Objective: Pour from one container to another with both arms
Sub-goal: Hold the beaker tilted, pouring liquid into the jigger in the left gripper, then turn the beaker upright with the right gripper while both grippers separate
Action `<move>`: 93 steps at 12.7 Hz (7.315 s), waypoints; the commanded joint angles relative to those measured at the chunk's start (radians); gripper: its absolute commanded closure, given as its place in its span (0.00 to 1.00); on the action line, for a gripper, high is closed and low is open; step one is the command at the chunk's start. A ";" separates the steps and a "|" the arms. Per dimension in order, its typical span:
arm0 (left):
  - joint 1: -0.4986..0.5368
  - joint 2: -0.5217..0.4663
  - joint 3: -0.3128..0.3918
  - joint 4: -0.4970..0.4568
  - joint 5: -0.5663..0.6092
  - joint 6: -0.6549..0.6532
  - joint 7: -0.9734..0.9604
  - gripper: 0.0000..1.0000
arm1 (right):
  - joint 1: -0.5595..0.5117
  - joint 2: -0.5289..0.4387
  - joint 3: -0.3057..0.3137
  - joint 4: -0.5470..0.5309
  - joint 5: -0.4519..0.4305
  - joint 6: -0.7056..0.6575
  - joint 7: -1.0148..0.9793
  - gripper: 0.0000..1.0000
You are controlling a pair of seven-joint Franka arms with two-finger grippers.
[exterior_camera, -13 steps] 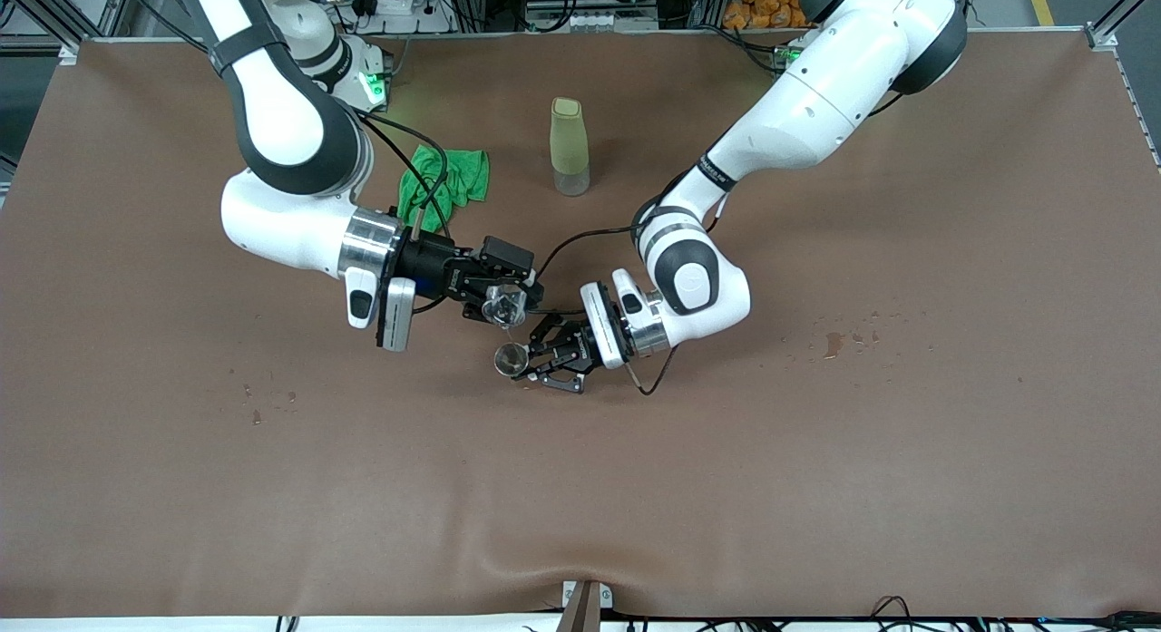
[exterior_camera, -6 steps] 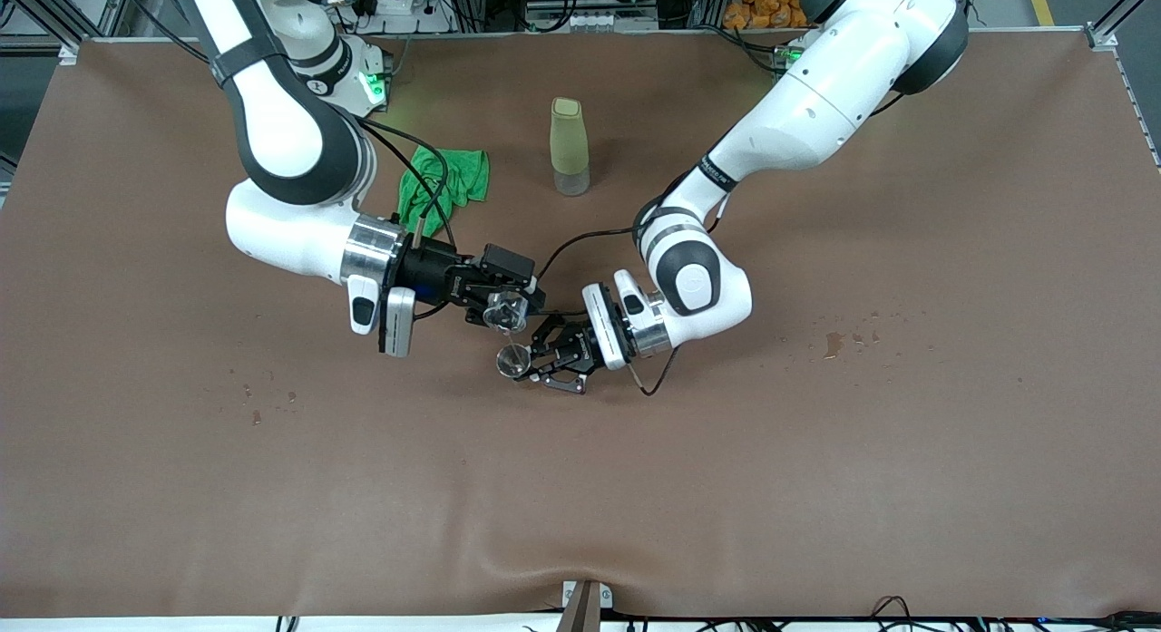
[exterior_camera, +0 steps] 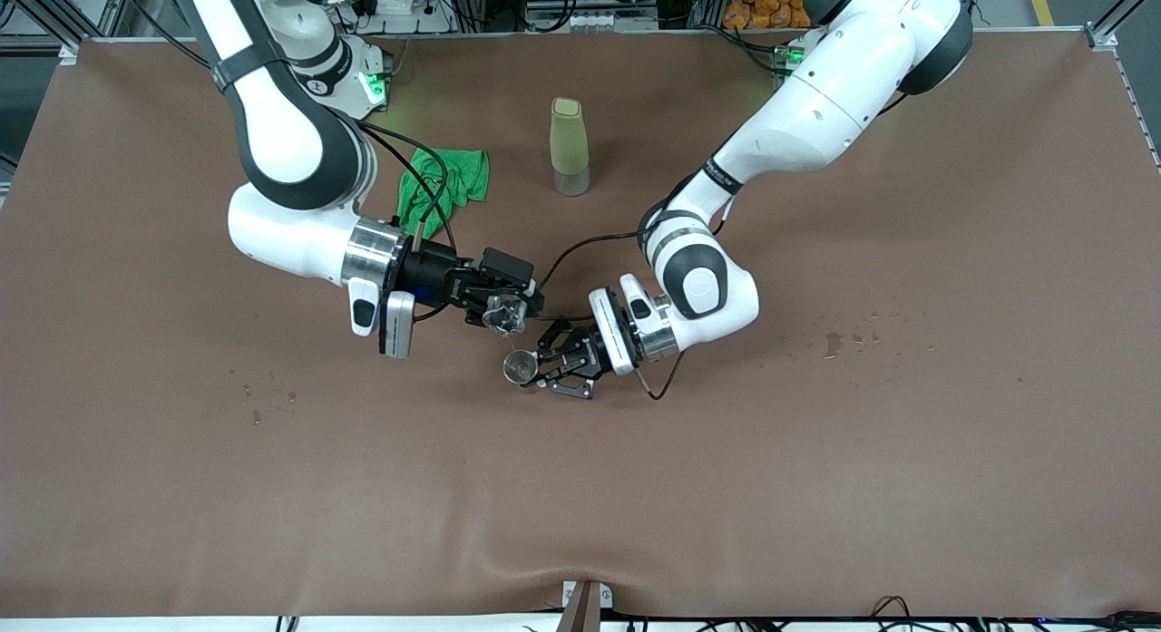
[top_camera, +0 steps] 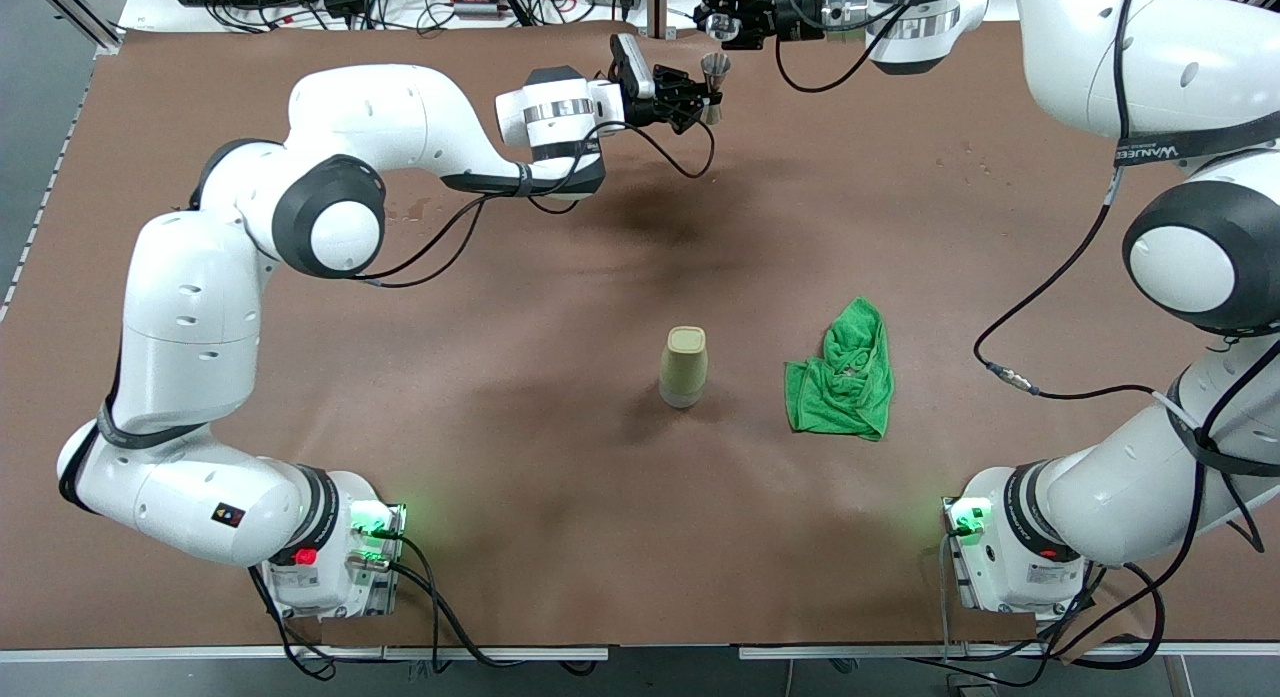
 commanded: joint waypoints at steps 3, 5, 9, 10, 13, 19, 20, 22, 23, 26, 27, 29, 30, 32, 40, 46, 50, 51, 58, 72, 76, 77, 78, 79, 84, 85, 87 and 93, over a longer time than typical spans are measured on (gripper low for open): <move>0.007 -0.040 -0.006 -0.043 -0.028 0.005 0.037 1.00 | -0.002 -0.013 0.006 -0.017 0.064 -0.001 0.006 1.00; 0.005 -0.040 -0.006 -0.043 -0.028 0.005 0.037 1.00 | -0.001 -0.010 0.006 -0.014 0.071 -0.001 0.006 1.00; 0.007 -0.042 -0.006 -0.054 -0.028 0.005 0.037 1.00 | -0.001 -0.005 0.006 -0.008 0.115 -0.002 0.009 1.00; 0.007 -0.046 -0.006 -0.060 -0.028 0.005 0.037 1.00 | -0.002 -0.003 0.006 -0.008 0.117 -0.002 0.010 1.00; 0.007 -0.049 -0.006 -0.065 -0.028 0.005 0.037 1.00 | -0.001 -0.003 0.007 -0.006 0.117 -0.002 0.040 1.00; 0.007 -0.051 -0.013 -0.066 -0.028 0.005 0.037 1.00 | 0.004 -0.006 0.007 -0.008 0.132 -0.004 0.081 1.00; 0.007 -0.051 -0.013 -0.066 -0.028 0.005 0.037 1.00 | 0.004 -0.006 0.007 -0.009 0.140 -0.004 0.081 1.00; 0.008 -0.051 -0.013 -0.066 -0.028 0.005 0.037 1.00 | 0.009 -0.014 0.009 -0.021 0.146 -0.004 0.083 1.00; 0.007 -0.051 -0.013 -0.066 -0.028 0.005 0.037 1.00 | 0.013 -0.017 0.010 -0.029 0.147 -0.004 0.084 1.00; 0.008 -0.051 -0.013 -0.066 -0.028 0.005 0.037 1.00 | 0.029 -0.028 0.009 -0.032 0.149 -0.002 0.124 1.00; 0.008 -0.051 -0.013 -0.066 -0.028 0.005 0.037 1.00 | 0.030 -0.029 0.009 -0.035 0.149 -0.001 0.127 1.00; 0.008 -0.057 -0.013 -0.075 -0.028 0.004 0.037 1.00 | 0.029 -0.033 0.009 -0.046 0.149 -0.002 0.126 1.00; 0.010 -0.067 -0.013 -0.089 -0.028 0.004 0.035 1.00 | 0.029 -0.033 0.009 -0.051 0.149 -0.002 0.126 1.00; 0.025 -0.086 -0.016 -0.121 -0.028 -0.004 0.037 1.00 | 0.022 -0.031 0.009 -0.052 0.150 -0.002 0.126 1.00; 0.036 -0.086 -0.019 -0.135 -0.028 -0.027 0.056 1.00 | 0.012 -0.023 0.007 -0.044 0.209 -0.004 0.133 1.00; 0.034 -0.086 -0.019 -0.134 -0.033 -0.027 0.053 1.00 | 0.013 -0.022 0.007 -0.046 0.253 -0.025 0.156 1.00; 0.036 -0.088 -0.025 -0.132 -0.033 -0.027 0.052 1.00 | 0.015 -0.022 0.007 -0.046 0.255 -0.025 0.179 1.00; 0.037 -0.086 -0.036 -0.132 -0.033 -0.027 0.053 1.00 | 0.015 -0.022 0.007 -0.046 0.261 -0.025 0.188 1.00; 0.053 -0.086 -0.051 -0.132 -0.033 -0.027 0.052 1.00 | 0.010 -0.022 0.007 -0.046 0.311 -0.025 0.234 1.00; 0.067 -0.086 -0.053 -0.132 -0.033 -0.027 0.052 1.00 | 0.018 -0.020 0.007 -0.049 0.492 -0.024 0.392 1.00; 0.067 -0.086 -0.053 -0.134 -0.031 -0.027 0.053 1.00 | 0.033 -0.017 0.006 -0.041 0.499 -0.019 0.287 1.00; 0.067 -0.084 -0.053 -0.135 -0.031 -0.027 0.055 1.00 | 0.032 -0.014 0.006 -0.046 0.499 -0.021 0.224 1.00; 0.067 -0.084 -0.053 -0.135 -0.033 -0.027 0.055 1.00 | 0.024 -0.010 0.006 -0.046 0.499 -0.022 0.171 1.00; 0.068 -0.084 -0.053 -0.140 -0.031 -0.027 0.056 1.00 | 0.018 -0.005 0.004 -0.044 0.499 -0.022 0.114 1.00; 0.132 -0.085 -0.053 -0.186 -0.008 -0.111 0.085 1.00 | -0.065 0.043 0.003 -0.046 0.427 -0.024 -0.224 1.00; 0.155 -0.081 -0.053 -0.209 -0.008 -0.126 0.122 1.00 | -0.092 0.043 0.003 -0.046 0.382 -0.024 -0.268 1.00; 0.211 -0.086 -0.053 -0.264 0.001 -0.201 0.150 1.00 | -0.164 0.044 0.003 -0.044 0.248 -0.025 -0.340 1.00; 0.511 -0.075 -0.053 -0.416 0.201 -0.471 0.211 1.00 | -0.371 0.150 0.003 -0.046 0.063 -0.063 -0.803 1.00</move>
